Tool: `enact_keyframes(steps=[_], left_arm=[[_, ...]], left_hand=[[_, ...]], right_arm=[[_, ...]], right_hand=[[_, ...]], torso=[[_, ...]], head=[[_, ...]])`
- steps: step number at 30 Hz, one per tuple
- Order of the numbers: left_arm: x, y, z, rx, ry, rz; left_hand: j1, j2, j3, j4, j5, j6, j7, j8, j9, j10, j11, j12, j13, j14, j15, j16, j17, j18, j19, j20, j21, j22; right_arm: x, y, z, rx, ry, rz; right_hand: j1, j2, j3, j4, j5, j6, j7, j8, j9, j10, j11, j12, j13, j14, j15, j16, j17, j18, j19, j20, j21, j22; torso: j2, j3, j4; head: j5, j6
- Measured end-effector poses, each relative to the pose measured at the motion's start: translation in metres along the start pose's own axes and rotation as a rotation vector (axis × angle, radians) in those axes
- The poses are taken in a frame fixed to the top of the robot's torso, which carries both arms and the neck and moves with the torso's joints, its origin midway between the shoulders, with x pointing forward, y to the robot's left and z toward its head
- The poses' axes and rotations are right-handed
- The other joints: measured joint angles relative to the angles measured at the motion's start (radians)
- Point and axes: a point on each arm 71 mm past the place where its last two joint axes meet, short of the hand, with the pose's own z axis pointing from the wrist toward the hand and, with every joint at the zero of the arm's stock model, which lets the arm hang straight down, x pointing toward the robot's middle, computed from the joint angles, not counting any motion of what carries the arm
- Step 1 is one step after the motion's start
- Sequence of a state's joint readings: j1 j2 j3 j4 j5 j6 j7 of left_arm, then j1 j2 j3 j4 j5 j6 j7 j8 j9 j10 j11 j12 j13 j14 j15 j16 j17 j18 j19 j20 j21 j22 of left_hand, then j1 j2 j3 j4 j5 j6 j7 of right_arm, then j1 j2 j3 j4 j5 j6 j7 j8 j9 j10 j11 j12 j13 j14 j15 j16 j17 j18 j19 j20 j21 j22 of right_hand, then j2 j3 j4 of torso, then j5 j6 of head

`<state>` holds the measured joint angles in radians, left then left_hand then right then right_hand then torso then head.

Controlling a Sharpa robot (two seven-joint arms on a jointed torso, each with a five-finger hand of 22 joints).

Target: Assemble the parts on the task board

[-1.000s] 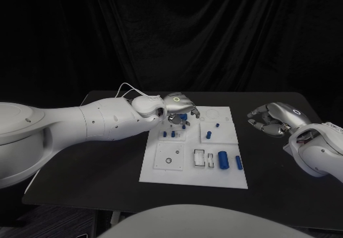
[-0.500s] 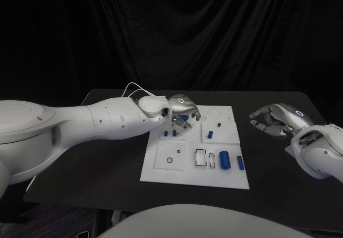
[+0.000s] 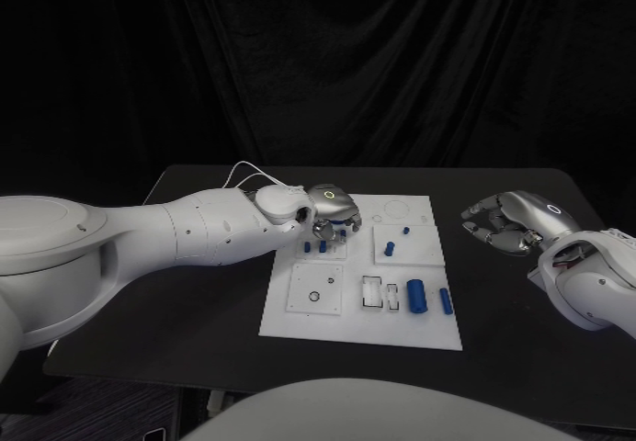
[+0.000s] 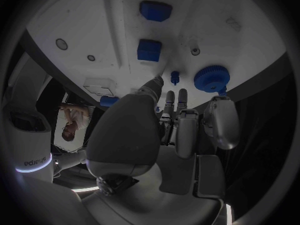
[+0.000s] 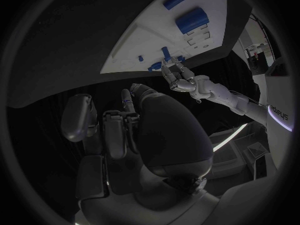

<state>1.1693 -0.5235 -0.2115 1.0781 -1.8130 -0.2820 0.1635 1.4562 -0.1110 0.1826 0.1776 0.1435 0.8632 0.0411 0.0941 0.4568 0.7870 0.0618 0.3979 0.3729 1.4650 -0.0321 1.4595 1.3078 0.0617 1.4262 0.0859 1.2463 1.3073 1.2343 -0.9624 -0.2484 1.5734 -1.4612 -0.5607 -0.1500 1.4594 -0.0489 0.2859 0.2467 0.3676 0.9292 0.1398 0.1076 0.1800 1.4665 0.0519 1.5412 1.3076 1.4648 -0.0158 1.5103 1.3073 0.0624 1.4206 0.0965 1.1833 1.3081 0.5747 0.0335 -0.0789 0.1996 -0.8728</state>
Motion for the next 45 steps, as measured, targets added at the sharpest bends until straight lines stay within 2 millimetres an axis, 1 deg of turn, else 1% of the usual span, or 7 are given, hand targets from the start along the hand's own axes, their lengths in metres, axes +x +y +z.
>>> enact_keyframes(steps=[2, 7, 11, 19, 29, 41, 45], left_arm=[[0.002, 0.001, 0.0, -0.004, 0.005, -0.001], [0.004, 0.002, 0.0, -0.01, 0.009, -0.002], [0.007, 0.004, -0.001, -0.018, 0.017, -0.003], [0.011, 0.006, -0.001, -0.024, 0.024, -0.004], [0.012, 0.008, -0.002, -0.031, 0.028, -0.004], [0.012, 0.007, -0.004, -0.016, 0.012, -0.003], [0.012, 0.007, -0.005, -0.006, -0.002, 0.0]], left_hand=[[0.0, 0.0, 0.004, -0.004, 0.005, -0.005, 0.006, 0.0, -0.001, 0.0, 0.0, 0.0, 0.0, 0.0, 0.0, 0.0, 0.0, 0.0, 0.0, 0.0, 0.0, 0.0], [0.0, 0.0, 0.023, -0.023, 0.06, 0.001, 0.016, -0.01, -0.007, 0.0, 0.0, 0.0, 0.001, 0.0, 0.0, 0.0, 0.0, 0.0, 0.0, 0.0, -0.004, 0.0], [0.003, 0.003, 0.035, -0.035, 0.078, 0.002, 0.017, -0.011, -0.009, 0.0, -0.001, 0.0, -0.001, 0.0, 0.0, 0.0, 0.0, 0.0, -0.004, -0.004, -0.004, 0.0], [0.004, 0.004, 0.089, -0.056, 0.142, 0.012, 0.027, -0.016, -0.015, 0.009, -0.009, -0.02, -0.015, 0.0, 0.0, -0.004, 0.0, 0.0, -0.004, -0.004, -0.008, 0.0], [0.004, 0.004, 0.121, -0.065, 0.137, 0.04, 0.024, -0.015, -0.016, 0.042, -0.021, -0.02, -0.016, 0.0, 0.0, -0.008, 0.0, 0.0, -0.007, -0.007, -0.01, 0.0], [0.001, 0.007, 0.159, -0.092, 0.12, 0.138, 0.02, 0.03, 0.005, 0.157, -0.055, 0.004, -0.01, 0.0, -0.022, -0.024, 0.0, 0.0, -0.007, -0.029, -0.018, 0.0], [-0.004, 0.012, 0.164, -0.098, 0.12, 0.15, 0.025, 0.034, 0.012, 0.177, -0.053, 0.004, -0.01, 0.0, -0.022, -0.031, 0.0, 0.0, -0.007, -0.029, -0.018, 0.0]], right_arm=[[0.0, 0.0, 0.0, -0.001, 0.0, 0.0], [0.0, 0.0, 0.0, 0.0, 0.0, 0.0], [0.0, 0.0, 0.0, 0.0, 0.0, 0.0], [0.0, 0.0, 0.001, -0.001, 0.001, -0.001], [0.001, 0.001, 0.003, -0.003, 0.002, -0.001], [0.001, 0.001, 0.003, -0.002, 0.002, -0.002], [0.001, 0.001, 0.003, -0.003, 0.002, -0.002]], right_hand=[[0.0, 0.0, 0.0, 0.0, 0.0, 0.0, 0.0, 0.0, 0.0, 0.0, 0.0, 0.0, 0.0, 0.0, 0.0, 0.0, 0.0, 0.0, 0.0, 0.0, 0.0, 0.0], [0.0, 0.0, 0.0, 0.0, 0.0, 0.0, 0.0, 0.0, 0.0, 0.0, 0.0, 0.0, 0.0, 0.0, 0.0, 0.0, 0.0, 0.0, 0.0, 0.0, 0.0, 0.0], [0.0, 0.0, 0.0, 0.0, 0.0, 0.0, 0.0, 0.0, 0.0, 0.0, 0.0, 0.0, 0.0, 0.0, 0.0, 0.0, 0.0, 0.0, 0.0, 0.0, 0.0, 0.0], [0.0, 0.0, 0.0, 0.0, 0.0, 0.0, 0.0, 0.0, 0.0, 0.0, 0.0, 0.0, 0.0, 0.0, 0.0, 0.0, 0.0, 0.0, 0.0, 0.0, 0.0, 0.0], [0.0, 0.0, 0.0, 0.0, 0.0, 0.0, 0.0, 0.0, 0.0, 0.0, 0.0, 0.0, 0.0, 0.0, 0.0, 0.0, 0.0, 0.0, 0.0, 0.0, 0.0, 0.0], [0.0, 0.0, 0.0, 0.0, 0.0, 0.0, 0.0, 0.0, 0.0, 0.0, 0.0, 0.0, 0.0, 0.0, 0.0, 0.0, 0.0, 0.0, 0.0, 0.0, 0.0, -0.001], [0.0, 0.0, 0.0, 0.0, 0.0, 0.0, 0.0, 0.0, 0.0, 0.0, 0.0, 0.0, 0.0, 0.0, 0.0, 0.0, 0.0, 0.0, 0.0, 0.0, 0.0, -0.001]], torso=[[0.0, -0.0001, 0.0], [0.0, -0.0002, 0.0006], [0.0, -0.0002, 0.0007], [0.001, -0.0009, -0.0006], [0.001, -0.0002, -0.0006], [0.0, 0.0001, -0.0001], [0.0, 0.0003, 0.0005]], head=[[0.0, 0.0], [0.0, 0.0], [-0.001, 0.0], [-0.001, 0.0], [0.001, 0.0], [-0.001, 0.0], [-0.001, 0.0]])
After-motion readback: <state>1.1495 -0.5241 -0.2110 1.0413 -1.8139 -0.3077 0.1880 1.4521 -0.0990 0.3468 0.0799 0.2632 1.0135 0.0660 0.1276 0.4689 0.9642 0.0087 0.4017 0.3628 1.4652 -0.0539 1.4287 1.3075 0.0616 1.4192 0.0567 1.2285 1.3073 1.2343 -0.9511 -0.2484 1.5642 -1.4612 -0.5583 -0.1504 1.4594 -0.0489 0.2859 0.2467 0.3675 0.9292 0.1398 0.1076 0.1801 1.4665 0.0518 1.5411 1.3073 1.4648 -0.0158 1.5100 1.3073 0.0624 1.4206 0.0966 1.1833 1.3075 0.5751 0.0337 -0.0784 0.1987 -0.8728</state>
